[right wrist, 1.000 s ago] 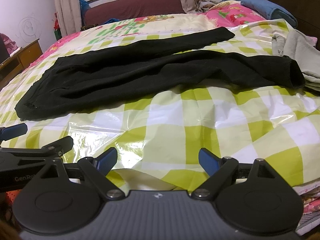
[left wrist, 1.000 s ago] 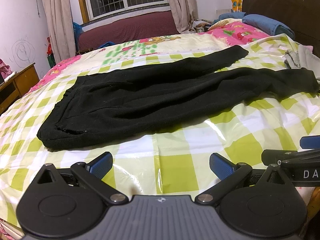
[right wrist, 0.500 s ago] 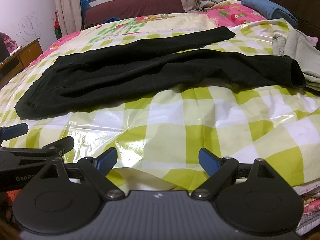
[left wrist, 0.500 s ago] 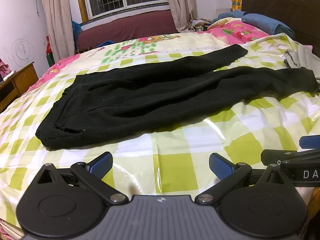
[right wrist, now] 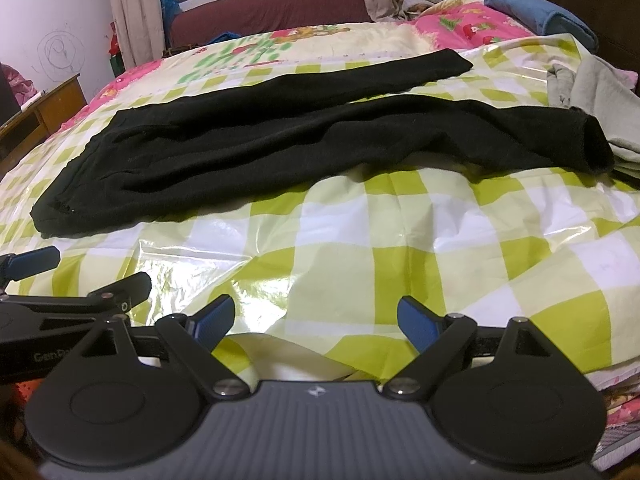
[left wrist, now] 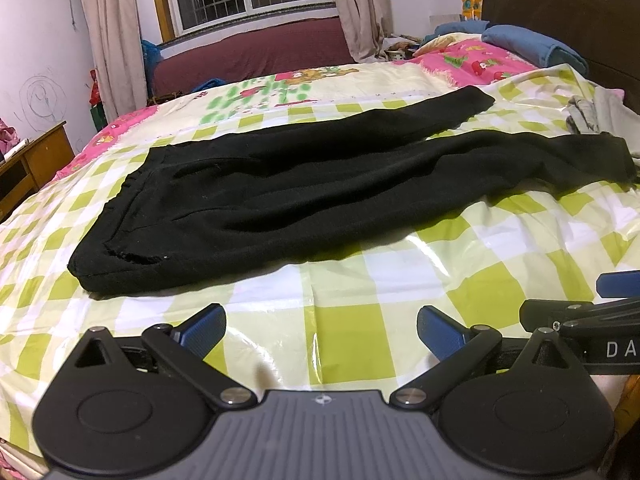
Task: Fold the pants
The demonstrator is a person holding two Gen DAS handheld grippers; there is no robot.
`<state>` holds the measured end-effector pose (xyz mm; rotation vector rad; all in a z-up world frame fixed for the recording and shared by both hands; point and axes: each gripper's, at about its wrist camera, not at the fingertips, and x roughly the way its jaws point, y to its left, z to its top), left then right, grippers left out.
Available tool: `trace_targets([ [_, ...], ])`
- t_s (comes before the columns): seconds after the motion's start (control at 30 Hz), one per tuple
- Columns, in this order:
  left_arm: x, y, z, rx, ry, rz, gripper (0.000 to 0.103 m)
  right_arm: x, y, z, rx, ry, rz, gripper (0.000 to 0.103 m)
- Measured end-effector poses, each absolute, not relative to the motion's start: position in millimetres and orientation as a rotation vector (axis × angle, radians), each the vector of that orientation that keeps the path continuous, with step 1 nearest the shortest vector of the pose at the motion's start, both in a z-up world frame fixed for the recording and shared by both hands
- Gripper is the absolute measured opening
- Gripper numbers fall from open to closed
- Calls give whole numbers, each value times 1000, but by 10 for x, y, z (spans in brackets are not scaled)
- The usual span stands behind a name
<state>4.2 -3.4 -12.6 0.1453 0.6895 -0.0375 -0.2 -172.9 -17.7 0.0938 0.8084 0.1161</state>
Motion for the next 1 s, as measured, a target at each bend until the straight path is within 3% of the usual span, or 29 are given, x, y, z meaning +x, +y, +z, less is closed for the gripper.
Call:
trace_targets([
  [0.43, 130, 135, -71, 133, 651, -21, 103, 147, -1603, -76, 80, 805, 172, 88],
  [0.7, 360, 732, -21, 146, 616, 109, 103, 569, -878, 44, -134, 718, 343, 88],
  [1.0, 711, 1422, -232, 176, 646, 206, 103, 1008, -26, -188, -329, 700, 546, 87],
])
